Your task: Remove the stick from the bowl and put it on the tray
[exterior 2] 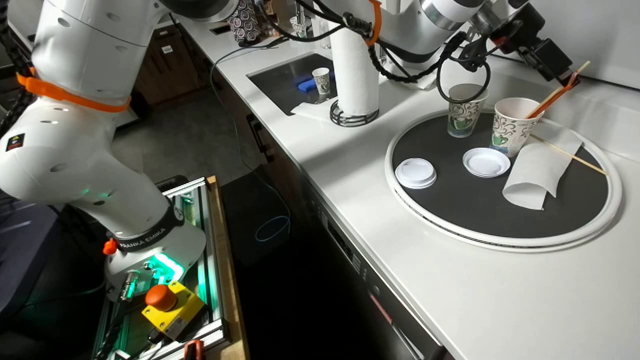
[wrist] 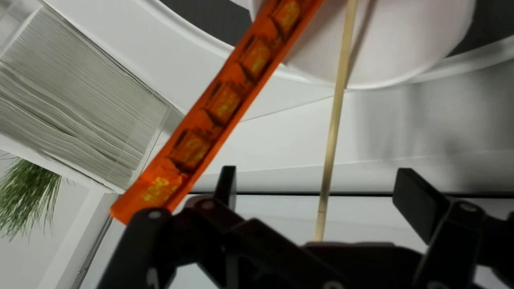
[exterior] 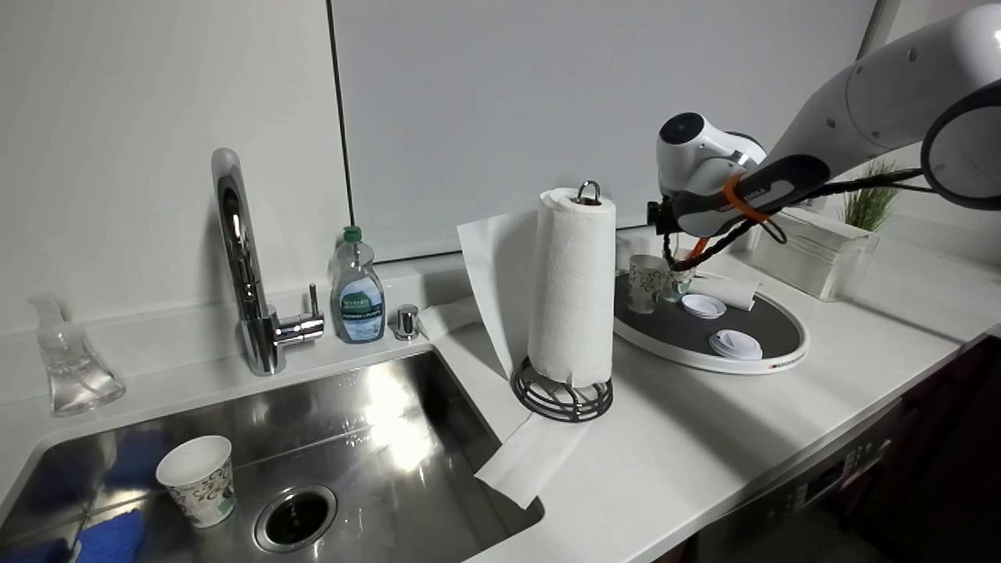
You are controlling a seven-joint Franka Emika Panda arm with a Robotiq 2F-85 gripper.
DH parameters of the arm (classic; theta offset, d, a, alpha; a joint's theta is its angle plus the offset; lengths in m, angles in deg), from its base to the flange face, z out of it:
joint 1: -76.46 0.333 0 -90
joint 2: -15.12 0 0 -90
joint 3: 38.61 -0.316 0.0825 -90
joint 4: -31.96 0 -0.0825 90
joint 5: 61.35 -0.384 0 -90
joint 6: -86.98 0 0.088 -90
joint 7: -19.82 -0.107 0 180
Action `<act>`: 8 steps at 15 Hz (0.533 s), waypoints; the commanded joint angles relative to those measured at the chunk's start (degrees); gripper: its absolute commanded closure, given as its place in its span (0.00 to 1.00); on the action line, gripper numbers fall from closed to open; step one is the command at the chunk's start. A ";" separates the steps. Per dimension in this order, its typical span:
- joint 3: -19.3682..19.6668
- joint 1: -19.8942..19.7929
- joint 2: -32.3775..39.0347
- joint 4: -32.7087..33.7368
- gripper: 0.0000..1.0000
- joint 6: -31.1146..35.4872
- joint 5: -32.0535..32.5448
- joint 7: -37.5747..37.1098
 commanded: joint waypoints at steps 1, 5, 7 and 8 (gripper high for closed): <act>0.97 0.42 1.69 1.16 0.29 -1.51 -1.68 -1.13; 1.29 0.55 2.10 1.33 0.63 -1.44 -1.69 -1.69; 1.34 0.65 1.81 1.17 0.77 -1.38 -1.56 -1.67; 1.41 0.76 1.55 1.04 0.85 -1.34 -1.41 -1.64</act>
